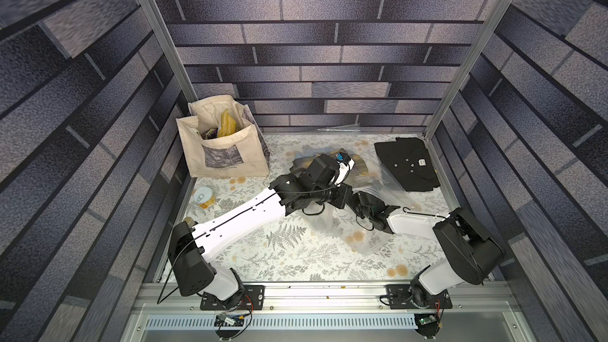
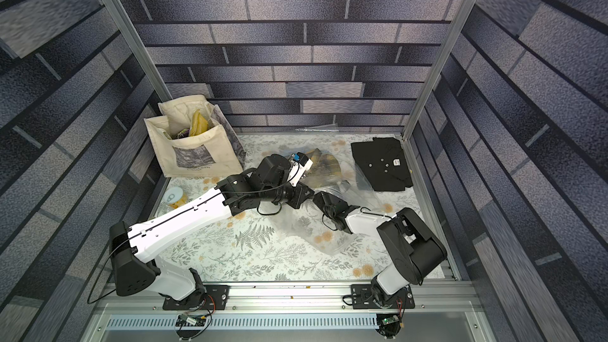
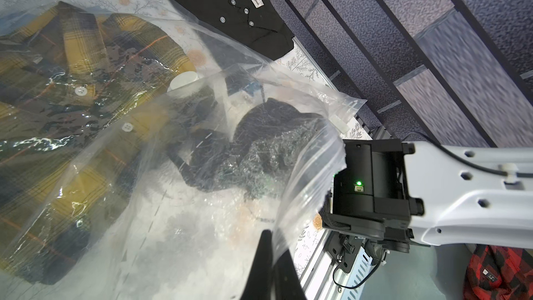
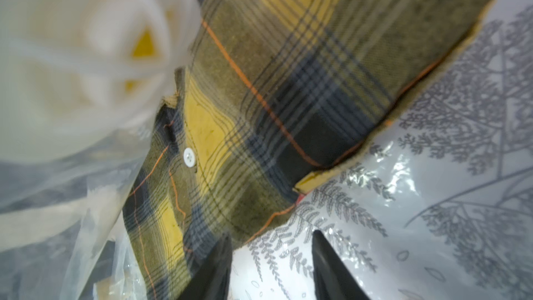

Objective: Place the folded shirt into the vacuum bag
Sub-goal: Place the shirt in the vacuum bag.

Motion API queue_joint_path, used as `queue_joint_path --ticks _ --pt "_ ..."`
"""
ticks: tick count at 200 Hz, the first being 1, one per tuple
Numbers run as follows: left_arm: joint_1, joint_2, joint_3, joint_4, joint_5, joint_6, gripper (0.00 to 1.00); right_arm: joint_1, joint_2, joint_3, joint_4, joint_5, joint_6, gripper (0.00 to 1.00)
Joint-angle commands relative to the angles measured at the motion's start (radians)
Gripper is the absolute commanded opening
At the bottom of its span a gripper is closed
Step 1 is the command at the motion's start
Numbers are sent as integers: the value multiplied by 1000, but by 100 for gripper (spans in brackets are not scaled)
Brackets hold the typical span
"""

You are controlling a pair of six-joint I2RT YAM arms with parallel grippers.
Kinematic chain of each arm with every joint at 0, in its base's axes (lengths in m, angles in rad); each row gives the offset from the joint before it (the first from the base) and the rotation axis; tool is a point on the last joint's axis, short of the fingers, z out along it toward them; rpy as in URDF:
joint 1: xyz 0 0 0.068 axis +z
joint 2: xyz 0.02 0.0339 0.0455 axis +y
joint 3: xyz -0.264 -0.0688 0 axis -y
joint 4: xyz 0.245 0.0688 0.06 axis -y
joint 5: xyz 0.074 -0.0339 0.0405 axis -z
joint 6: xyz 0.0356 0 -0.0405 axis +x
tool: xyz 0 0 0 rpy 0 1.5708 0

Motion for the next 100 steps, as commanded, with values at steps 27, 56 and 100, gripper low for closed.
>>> queue_joint_path --ticks 27,56,100 --pt "-1 -41 -22 -17 11 23 5 -12 125 130 97 59 -80 21" --pt "6 -48 -33 -22 -4 20 5 -25 181 217 101 35 -141 19" --pt "86 -78 -95 19 -19 -24 5 -18 155 201 62 -72 -175 39"
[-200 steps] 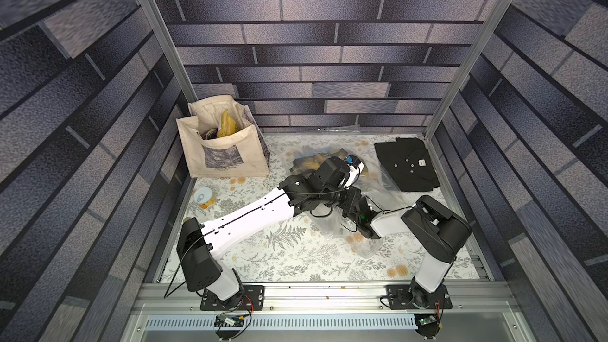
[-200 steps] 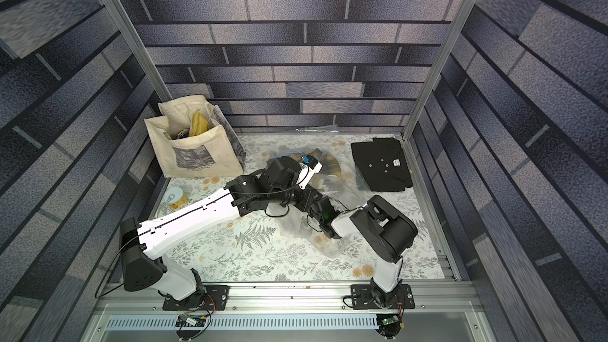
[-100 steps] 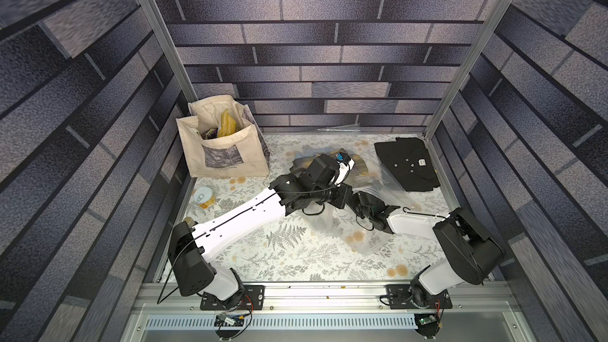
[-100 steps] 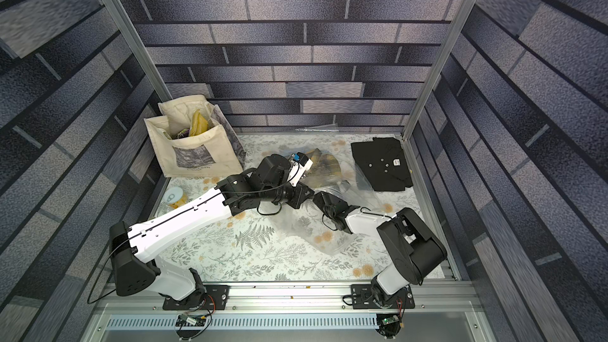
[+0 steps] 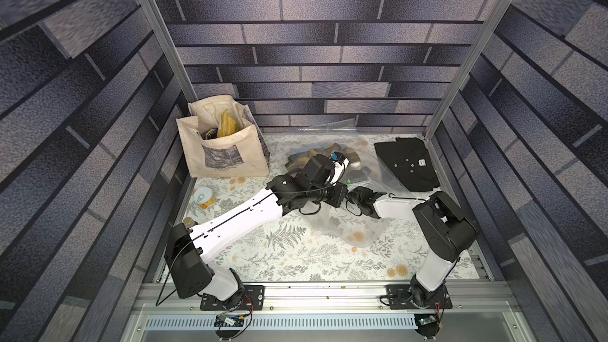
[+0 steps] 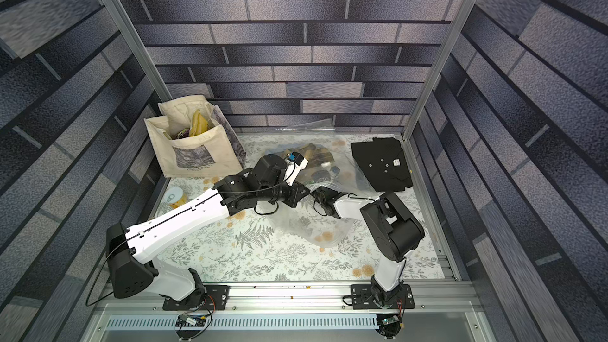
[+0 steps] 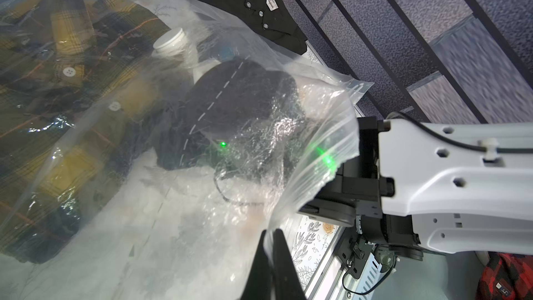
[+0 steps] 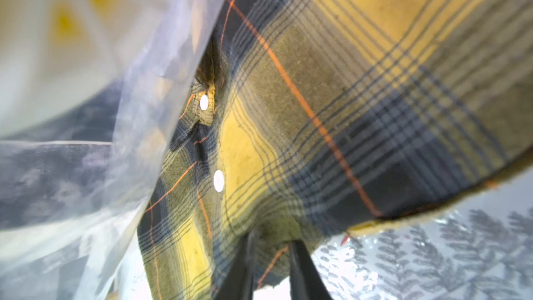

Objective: Place the folded shirt into the vacuum bag
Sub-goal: Place the shirt in the vacuum bag.

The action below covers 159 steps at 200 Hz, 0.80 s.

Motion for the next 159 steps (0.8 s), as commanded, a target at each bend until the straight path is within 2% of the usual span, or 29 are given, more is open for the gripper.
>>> queue_joint_path --ticks 1,25,53,101,159 --pt "42 -47 -44 0 -5 -21 4 -4 -27 -6 -6 -64 -43 40" --pt "71 -33 -40 10 -2 -17 4 33 -76 -33 -67 -105 -58 52" --pt "86 5 -11 18 -3 -2 4 125 -125 -37 -156 -89 -91 58" --pt "147 35 19 27 -10 6 4 178 -270 -94 -298 -48 -90 59" --pt "178 101 19 49 7 0 4 197 -473 -66 -611 -59 -178 57"
